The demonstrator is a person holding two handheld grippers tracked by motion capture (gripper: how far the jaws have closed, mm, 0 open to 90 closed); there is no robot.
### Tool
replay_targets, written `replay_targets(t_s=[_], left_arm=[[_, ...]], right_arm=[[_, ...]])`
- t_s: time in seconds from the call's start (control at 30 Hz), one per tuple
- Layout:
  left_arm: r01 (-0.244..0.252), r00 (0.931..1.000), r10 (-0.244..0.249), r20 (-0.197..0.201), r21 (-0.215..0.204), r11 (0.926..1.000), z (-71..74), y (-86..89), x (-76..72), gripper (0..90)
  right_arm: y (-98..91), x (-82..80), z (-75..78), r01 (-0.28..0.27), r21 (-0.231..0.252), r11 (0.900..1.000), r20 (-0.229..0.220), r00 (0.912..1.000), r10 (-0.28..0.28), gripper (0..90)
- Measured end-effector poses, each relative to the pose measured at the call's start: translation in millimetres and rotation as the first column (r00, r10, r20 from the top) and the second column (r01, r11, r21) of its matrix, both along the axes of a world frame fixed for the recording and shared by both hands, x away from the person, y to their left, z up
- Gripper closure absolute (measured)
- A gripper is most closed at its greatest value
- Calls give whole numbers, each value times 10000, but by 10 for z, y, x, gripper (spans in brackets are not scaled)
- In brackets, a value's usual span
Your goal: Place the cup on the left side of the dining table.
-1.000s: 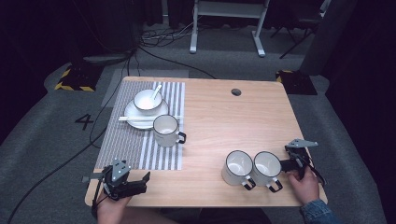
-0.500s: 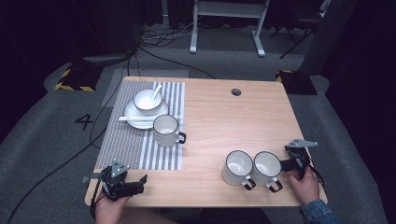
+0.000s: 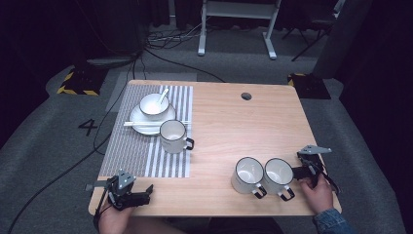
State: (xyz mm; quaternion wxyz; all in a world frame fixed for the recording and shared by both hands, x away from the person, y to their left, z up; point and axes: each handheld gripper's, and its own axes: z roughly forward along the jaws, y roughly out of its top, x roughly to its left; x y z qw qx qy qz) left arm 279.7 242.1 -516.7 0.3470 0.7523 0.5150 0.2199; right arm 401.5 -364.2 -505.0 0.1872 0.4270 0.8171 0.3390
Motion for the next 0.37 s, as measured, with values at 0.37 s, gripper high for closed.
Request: replay_targets(t_s=[0.37], left_arm=[[-32, 10000, 33, 79, -31, 10000, -10, 17, -23, 4]], right_arm=[[0, 0, 0, 1, 2, 10000, 0, 10000, -1, 2]])
